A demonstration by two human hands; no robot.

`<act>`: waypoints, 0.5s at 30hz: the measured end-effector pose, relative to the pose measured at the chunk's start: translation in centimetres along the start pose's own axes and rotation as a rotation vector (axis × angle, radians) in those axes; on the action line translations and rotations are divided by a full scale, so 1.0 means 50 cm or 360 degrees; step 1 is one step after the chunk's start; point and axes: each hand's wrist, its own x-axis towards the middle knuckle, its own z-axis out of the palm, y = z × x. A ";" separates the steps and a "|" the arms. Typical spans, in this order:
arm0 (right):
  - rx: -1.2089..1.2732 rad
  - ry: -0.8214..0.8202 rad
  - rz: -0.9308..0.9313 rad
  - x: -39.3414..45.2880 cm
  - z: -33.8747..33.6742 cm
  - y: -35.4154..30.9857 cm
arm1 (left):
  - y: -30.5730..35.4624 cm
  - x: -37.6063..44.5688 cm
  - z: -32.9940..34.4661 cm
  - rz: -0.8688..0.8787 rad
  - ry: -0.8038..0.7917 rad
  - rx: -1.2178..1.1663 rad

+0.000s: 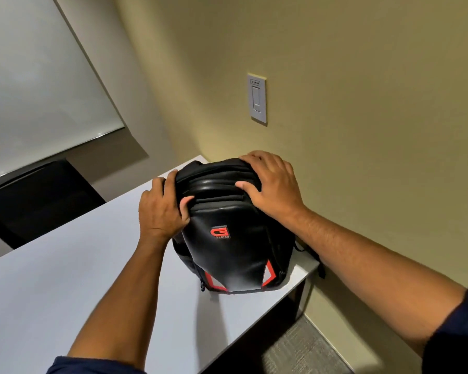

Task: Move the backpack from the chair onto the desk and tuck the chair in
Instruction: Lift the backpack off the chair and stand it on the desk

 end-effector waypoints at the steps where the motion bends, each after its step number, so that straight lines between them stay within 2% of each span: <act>1: -0.0034 0.0009 0.0033 0.008 0.004 -0.006 | 0.004 -0.001 -0.002 -0.0044 0.0029 0.0003; 6: 0.0118 -0.0250 0.0004 0.001 0.033 -0.034 | 0.034 0.004 -0.023 -0.0279 0.0221 -0.0107; 10: 0.0330 -0.0539 0.0008 -0.025 0.057 -0.060 | 0.071 0.003 -0.036 -0.0536 0.0247 -0.0281; 15: 0.0146 -0.0293 0.0034 -0.049 0.065 -0.080 | 0.105 -0.003 -0.051 -0.0531 0.0273 -0.0407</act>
